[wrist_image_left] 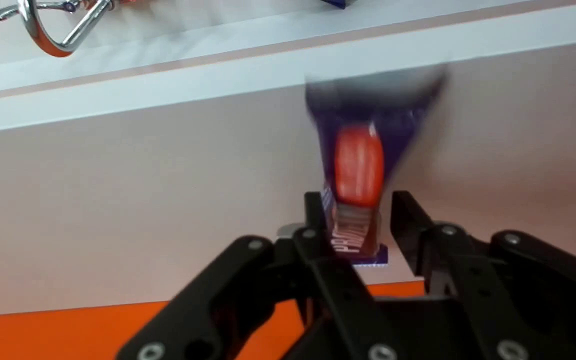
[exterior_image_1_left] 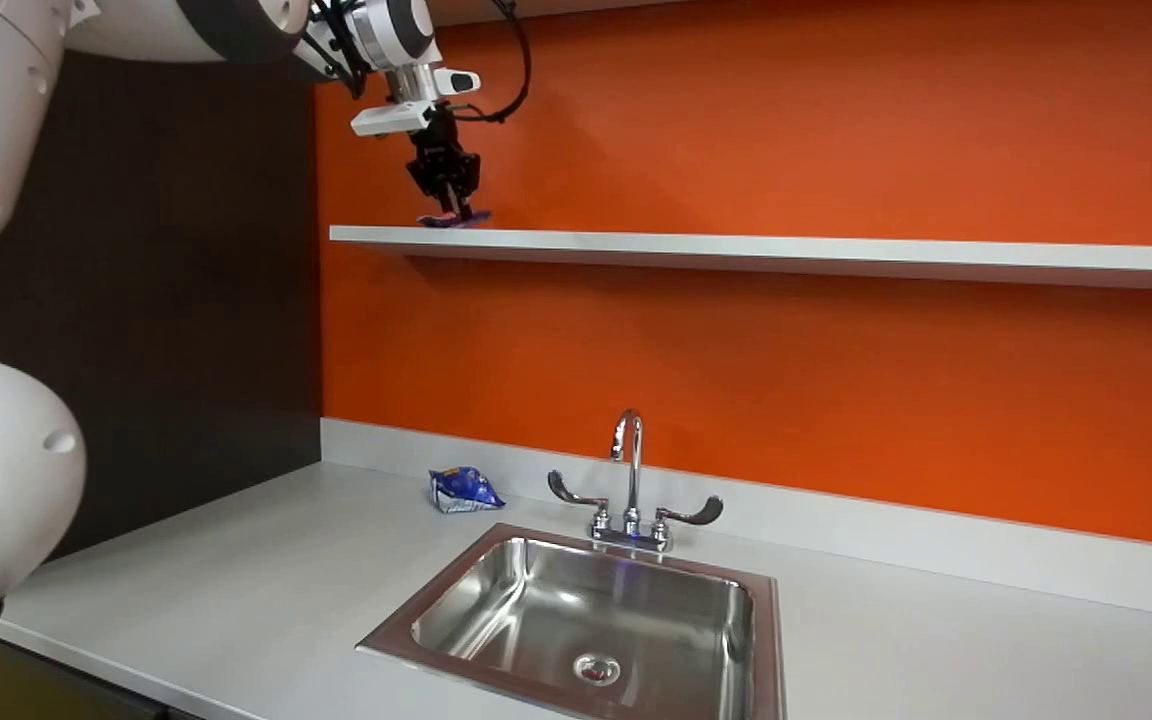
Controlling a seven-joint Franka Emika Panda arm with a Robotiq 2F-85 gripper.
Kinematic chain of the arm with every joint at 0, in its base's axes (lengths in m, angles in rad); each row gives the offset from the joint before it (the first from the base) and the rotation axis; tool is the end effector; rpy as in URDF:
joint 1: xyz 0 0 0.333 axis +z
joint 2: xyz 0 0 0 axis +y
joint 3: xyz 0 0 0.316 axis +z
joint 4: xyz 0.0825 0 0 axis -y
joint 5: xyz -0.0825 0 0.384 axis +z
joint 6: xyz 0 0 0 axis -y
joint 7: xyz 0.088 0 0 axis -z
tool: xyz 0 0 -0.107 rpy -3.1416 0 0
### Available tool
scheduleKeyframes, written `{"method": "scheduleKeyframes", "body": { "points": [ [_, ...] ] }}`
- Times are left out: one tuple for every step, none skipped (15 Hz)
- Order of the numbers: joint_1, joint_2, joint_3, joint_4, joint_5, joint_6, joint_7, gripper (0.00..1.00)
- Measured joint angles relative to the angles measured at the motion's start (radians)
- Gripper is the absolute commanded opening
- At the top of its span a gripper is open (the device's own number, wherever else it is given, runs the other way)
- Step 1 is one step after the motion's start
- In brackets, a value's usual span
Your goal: Pick up the purple object from the counter and put it on top of the shelf
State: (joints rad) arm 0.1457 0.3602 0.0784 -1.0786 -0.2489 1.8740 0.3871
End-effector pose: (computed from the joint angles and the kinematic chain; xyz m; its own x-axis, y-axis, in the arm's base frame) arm 0.6724 0.1209 0.6744 0.8758 -0.1234 0.4666 -0.1625 -0.9857 0.0445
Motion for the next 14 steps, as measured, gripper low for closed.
{"method": "scheduleKeyframes", "body": {
  "points": [
    [0.0,0.011,-0.001,0.015,0.0,-0.01,0.004,0.78],
    [0.001,0.02,-0.001,0.027,-0.001,-0.017,0.007,0.87],
    [0.001,0.026,-0.002,0.037,-0.001,-0.023,0.009,0.93],
    [0.001,0.03,-0.002,0.045,-0.001,-0.031,0.01,0.99],
    [0.001,0.031,-0.002,0.05,-0.001,-0.036,0.012,1.0],
    [0.001,0.031,-0.002,0.055,-0.001,-0.04,0.013,1.0],
    [0.001,0.03,-0.002,0.059,-0.001,-0.043,0.014,1.0],
    [0.001,0.027,-0.002,0.06,-0.001,-0.046,0.015,1.0],
    [0.001,0.021,-0.002,0.06,-0.001,-0.048,0.016,1.0],
    [0.002,0.013,-0.002,0.059,-0.001,-0.052,0.016,1.0],
    [0.002,0.002,-0.002,0.055,-0.001,-0.058,0.016,1.0],
    [0.002,-0.012,-0.002,0.047,-0.001,-0.064,0.016,1.0],
    [0.002,-0.032,-0.002,0.032,-0.001,-0.068,0.016,1.0],
    [0.002,-0.053,-0.002,0.011,-0.001,-0.069,0.016,1.0]
  ]
}}
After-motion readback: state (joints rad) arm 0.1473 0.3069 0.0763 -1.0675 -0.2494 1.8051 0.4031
